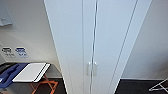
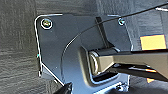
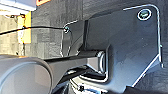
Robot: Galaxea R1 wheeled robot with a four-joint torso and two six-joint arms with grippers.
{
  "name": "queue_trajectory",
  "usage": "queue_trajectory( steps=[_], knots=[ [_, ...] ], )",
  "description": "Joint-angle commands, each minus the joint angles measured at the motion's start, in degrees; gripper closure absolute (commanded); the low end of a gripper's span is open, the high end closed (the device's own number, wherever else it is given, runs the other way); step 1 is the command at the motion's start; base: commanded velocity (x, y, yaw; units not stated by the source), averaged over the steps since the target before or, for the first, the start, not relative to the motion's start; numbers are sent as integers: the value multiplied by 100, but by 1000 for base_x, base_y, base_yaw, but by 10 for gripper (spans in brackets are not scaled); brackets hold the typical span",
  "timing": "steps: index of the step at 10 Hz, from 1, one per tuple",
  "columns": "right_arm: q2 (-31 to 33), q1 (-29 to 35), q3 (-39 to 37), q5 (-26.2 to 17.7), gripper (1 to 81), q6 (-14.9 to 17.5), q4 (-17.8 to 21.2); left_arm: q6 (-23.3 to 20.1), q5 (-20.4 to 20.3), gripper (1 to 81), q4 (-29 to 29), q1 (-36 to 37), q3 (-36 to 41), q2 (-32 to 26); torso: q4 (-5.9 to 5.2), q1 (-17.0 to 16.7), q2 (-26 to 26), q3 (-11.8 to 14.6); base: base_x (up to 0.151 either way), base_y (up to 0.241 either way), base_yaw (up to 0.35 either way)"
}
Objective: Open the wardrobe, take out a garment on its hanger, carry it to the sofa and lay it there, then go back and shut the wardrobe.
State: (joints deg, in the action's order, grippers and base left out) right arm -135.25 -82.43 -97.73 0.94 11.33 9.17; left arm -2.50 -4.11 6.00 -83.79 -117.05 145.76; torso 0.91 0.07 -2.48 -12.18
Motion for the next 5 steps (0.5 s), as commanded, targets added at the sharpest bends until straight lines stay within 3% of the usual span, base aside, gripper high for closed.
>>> queue_trajectory(
  steps=[1, 5],
  knots=[
    [1048, 1029, 1298, -349, 10, -16, 24, 48, 323, 10, 25, 769, 1778, -1388, 0, 0, 0, 0, 0, 0, 0],
    [1666, 2233, 2470, -349, 10, -16, 6, -5, 367, 10, 42, 1921, 3232, -2534, 0, 0, 2, -5, 0, 0, 0]
  ],
)
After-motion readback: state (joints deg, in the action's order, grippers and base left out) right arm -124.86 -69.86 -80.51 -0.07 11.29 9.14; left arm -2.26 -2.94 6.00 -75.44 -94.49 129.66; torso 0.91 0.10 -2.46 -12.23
